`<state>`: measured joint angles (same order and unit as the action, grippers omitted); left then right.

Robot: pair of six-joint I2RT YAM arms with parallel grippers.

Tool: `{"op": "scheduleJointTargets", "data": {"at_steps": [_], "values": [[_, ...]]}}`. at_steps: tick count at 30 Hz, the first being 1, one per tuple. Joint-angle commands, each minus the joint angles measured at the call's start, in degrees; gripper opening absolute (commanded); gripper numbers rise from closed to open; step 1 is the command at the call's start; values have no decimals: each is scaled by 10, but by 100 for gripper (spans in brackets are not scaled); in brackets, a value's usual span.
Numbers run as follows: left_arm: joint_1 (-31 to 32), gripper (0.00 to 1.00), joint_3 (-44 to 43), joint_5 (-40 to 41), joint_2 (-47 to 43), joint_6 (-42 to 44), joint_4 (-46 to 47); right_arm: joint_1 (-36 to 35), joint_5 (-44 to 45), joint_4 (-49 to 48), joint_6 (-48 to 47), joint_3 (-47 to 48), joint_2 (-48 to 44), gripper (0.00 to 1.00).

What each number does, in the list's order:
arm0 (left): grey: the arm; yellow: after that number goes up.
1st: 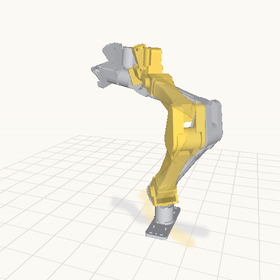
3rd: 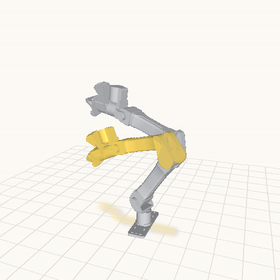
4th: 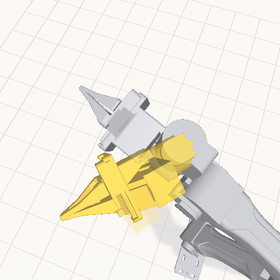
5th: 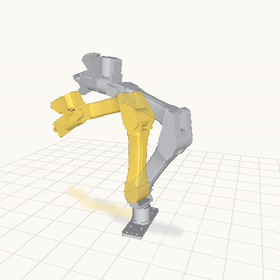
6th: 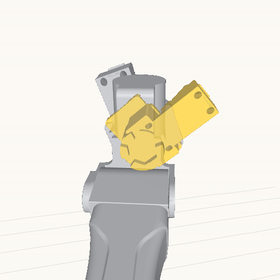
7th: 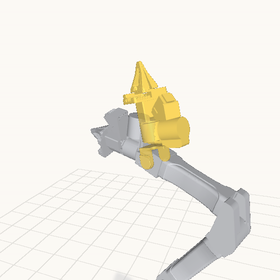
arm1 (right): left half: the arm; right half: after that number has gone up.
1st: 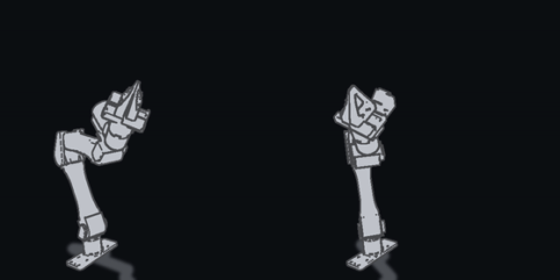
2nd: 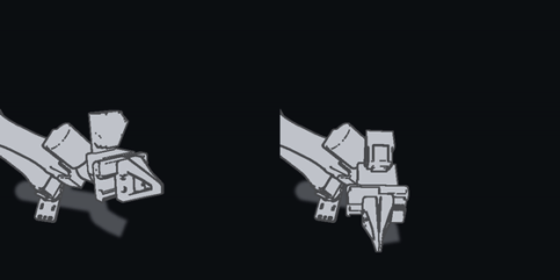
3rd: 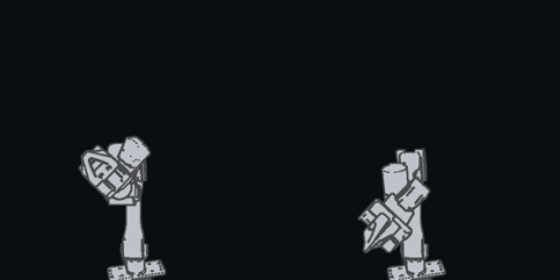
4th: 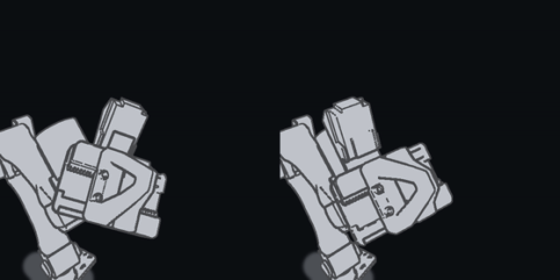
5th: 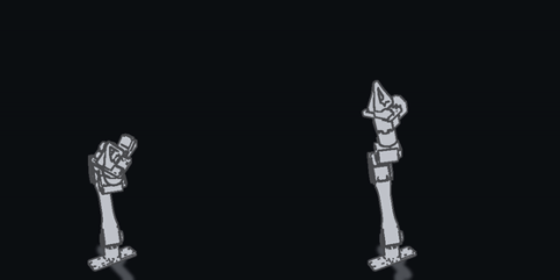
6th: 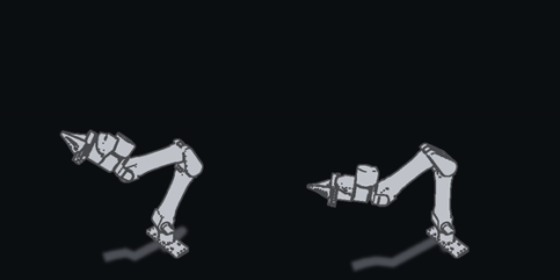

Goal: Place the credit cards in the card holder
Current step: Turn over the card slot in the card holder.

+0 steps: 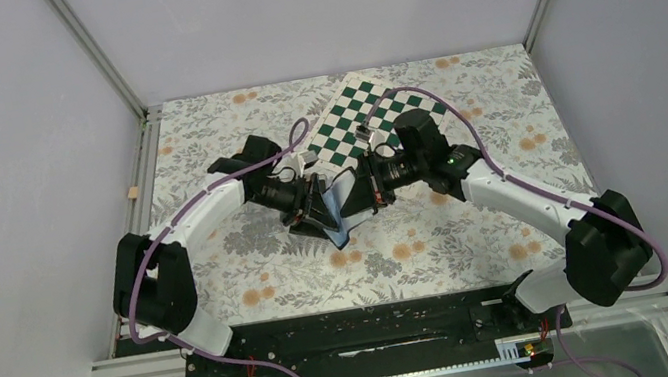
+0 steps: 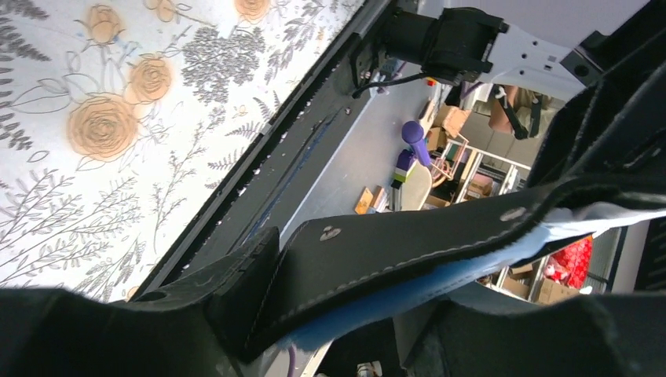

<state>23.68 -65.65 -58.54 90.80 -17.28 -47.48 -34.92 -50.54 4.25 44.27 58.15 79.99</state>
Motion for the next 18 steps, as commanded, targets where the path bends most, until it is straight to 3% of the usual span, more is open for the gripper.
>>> {"op": "scheduleJointTargets", "data": {"at_steps": [1, 6, 13, 18], "values": [[-6, 53, -18, 151, -6, -4, -1, 2, -73, -70, 33, 8, -47, 0], [-16, 63, -39, 245, -17, -10, -30, 4, -68, -70, 30, 5, -57, 0], [-48, 71, -81, 288, -75, -19, -29, 10, -41, -55, 23, -17, -62, 0], [-62, 91, -96, 330, -135, -22, -12, 16, 45, 16, -9, -52, -63, 0]]}}
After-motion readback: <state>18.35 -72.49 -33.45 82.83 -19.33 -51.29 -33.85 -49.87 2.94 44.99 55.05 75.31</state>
